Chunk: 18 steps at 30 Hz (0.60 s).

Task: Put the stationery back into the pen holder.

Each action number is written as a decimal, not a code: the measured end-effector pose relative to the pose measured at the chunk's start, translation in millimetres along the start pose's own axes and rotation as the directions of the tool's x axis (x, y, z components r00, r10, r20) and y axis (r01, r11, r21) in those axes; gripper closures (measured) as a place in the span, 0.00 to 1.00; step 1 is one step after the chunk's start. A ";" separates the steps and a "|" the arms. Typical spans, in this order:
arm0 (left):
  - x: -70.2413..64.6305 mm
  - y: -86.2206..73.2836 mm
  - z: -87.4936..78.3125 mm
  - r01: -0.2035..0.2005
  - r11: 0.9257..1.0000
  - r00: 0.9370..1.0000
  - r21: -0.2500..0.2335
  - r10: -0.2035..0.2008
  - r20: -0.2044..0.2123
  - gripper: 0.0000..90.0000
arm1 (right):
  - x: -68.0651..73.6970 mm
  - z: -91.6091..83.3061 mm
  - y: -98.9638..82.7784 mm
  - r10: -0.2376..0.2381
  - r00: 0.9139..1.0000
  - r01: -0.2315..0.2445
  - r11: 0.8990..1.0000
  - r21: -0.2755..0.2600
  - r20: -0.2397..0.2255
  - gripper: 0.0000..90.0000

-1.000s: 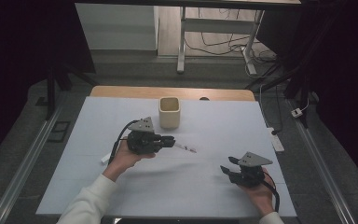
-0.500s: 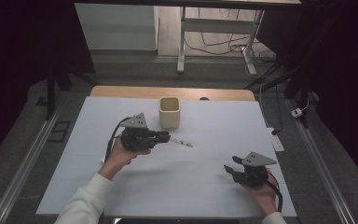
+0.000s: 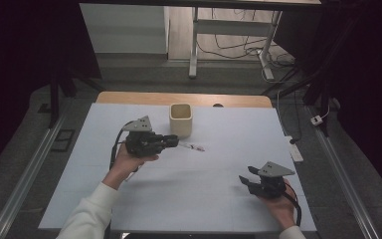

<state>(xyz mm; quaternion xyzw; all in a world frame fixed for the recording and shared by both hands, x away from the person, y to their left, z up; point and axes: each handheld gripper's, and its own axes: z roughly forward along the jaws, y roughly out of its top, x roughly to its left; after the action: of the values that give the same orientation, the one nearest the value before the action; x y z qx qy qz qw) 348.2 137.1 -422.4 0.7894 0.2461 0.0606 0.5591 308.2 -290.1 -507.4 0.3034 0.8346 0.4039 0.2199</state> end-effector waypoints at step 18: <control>18.1 19.6 -3.4 0.027 0.999 0.999 -0.018 -0.027 -0.046 0.88 | 0.1 2.3 -1.2 -0.006 1.000 0.006 1.000 0.012 -0.001 0.53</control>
<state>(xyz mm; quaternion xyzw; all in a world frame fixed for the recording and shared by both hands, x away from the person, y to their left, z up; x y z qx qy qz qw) 369.1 143.2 -406.5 0.7795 0.2692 0.0737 0.5608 309.2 -289.4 -509.8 0.3018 0.8380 0.3985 0.2189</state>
